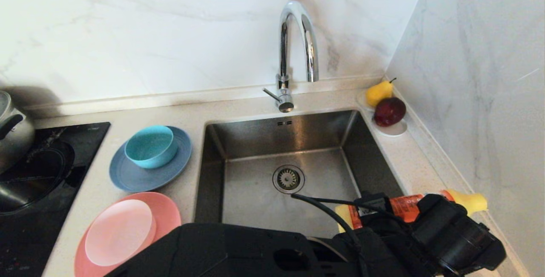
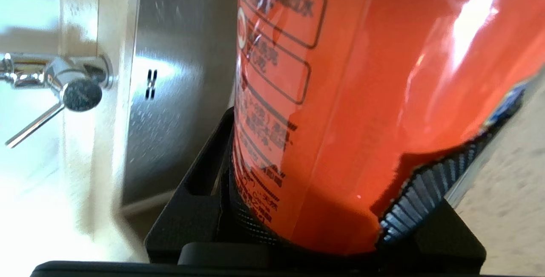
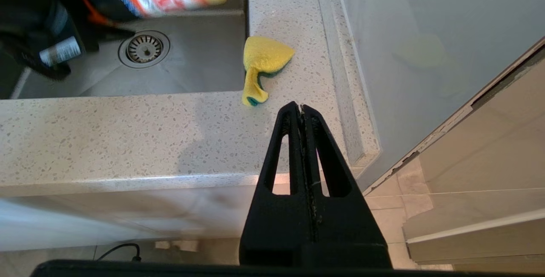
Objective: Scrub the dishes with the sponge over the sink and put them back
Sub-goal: Squeeze it onto the sponge
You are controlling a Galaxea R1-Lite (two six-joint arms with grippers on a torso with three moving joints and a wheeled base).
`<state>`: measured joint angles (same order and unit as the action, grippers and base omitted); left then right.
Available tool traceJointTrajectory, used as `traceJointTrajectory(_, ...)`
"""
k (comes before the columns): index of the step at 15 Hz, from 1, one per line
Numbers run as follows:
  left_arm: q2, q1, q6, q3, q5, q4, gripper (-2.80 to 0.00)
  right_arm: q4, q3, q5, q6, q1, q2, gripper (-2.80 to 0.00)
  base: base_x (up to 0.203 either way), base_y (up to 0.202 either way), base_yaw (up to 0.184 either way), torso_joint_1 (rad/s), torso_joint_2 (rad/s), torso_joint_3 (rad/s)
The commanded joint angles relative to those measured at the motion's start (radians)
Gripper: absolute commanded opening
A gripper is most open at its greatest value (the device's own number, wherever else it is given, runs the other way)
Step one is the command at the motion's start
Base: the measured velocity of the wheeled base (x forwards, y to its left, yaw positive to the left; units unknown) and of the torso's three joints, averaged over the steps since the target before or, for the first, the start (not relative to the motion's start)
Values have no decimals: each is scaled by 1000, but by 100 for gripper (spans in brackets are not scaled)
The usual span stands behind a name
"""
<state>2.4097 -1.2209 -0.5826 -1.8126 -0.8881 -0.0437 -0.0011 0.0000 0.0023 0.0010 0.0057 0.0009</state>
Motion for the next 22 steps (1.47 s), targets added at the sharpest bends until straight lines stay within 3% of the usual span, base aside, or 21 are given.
traceJointTrajectory(1,29,0,-8,-7,-25,-22,-280,0,0,1,1,0,1,-280,0,0,0,0,0,0)
traceJointTrajectory(11,111,1,-27,-108,-83,-122,-280,0,0,1,1,0,1,-280,0,0,0,0,0,0)
traceJointTrajectory(22,135,2,-40,-119,-158,-183,-280,0,0,1,1,0,1,-280,0,0,0,0,0,0)
